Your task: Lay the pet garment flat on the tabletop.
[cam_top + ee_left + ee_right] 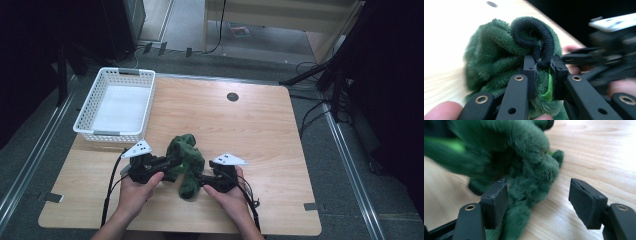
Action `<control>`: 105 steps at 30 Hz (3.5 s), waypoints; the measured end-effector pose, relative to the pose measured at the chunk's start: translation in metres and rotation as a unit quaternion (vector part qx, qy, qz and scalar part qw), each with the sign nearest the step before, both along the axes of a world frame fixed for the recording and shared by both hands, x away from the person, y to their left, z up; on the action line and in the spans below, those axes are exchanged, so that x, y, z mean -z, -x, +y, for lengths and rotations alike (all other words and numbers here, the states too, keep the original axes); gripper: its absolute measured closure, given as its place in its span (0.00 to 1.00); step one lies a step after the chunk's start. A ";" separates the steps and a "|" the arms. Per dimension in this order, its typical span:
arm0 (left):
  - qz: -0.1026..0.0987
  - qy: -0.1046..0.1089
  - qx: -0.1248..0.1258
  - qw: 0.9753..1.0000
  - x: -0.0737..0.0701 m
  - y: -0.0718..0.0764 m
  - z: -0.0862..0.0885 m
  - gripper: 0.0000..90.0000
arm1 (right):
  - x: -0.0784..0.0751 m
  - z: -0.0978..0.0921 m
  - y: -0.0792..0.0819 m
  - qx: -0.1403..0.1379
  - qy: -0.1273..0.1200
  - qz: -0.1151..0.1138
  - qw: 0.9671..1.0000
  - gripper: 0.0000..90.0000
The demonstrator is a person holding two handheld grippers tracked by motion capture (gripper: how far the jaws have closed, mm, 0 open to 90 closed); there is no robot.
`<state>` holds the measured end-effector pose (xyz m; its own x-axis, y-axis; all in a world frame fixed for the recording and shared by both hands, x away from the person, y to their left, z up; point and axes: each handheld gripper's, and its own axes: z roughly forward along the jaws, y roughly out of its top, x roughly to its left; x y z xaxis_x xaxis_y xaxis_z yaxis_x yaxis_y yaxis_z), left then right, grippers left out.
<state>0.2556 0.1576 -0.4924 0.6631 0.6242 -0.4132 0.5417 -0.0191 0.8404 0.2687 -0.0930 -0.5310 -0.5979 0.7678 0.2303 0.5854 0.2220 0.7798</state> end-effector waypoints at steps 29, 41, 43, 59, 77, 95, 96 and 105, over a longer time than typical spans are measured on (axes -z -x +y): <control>0.028 -0.028 -0.145 0.989 0.001 -0.006 0.067 0.54 | -0.029 -0.077 -0.016 0.042 -0.099 -0.005 0.994 0.47; 0.082 -0.138 -0.158 0.974 0.026 0.010 0.049 0.18 | -0.025 0.009 0.000 -0.039 -0.015 -0.022 0.999 0.86; 0.077 -0.166 -0.168 0.969 0.029 0.011 0.044 0.26 | -0.025 -0.002 -0.003 -0.015 -0.030 -0.020 0.999 0.96; 0.034 -0.168 -0.188 0.967 0.028 0.002 0.052 0.86 | -0.059 0.009 -0.036 -0.034 -0.049 -0.045 0.997 0.57; -0.029 -0.095 -0.208 0.973 -0.001 0.000 0.053 0.62 | -0.054 0.079 -0.086 -0.080 0.033 -0.032 0.996 1.00; 0.026 -0.117 -0.139 0.983 0.027 -0.023 0.015 0.51 | -0.051 -0.053 -0.100 0.140 -0.048 -0.009 0.989 0.67; 0.028 -0.117 -0.141 0.983 0.029 -0.026 0.011 0.51 | -0.055 -0.054 -0.090 0.127 -0.048 -0.020 0.991 0.66; 0.069 -0.110 -0.147 0.980 0.041 -0.068 -0.018 0.50 | -0.019 -0.020 -0.038 0.018 0.042 0.030 0.999 0.57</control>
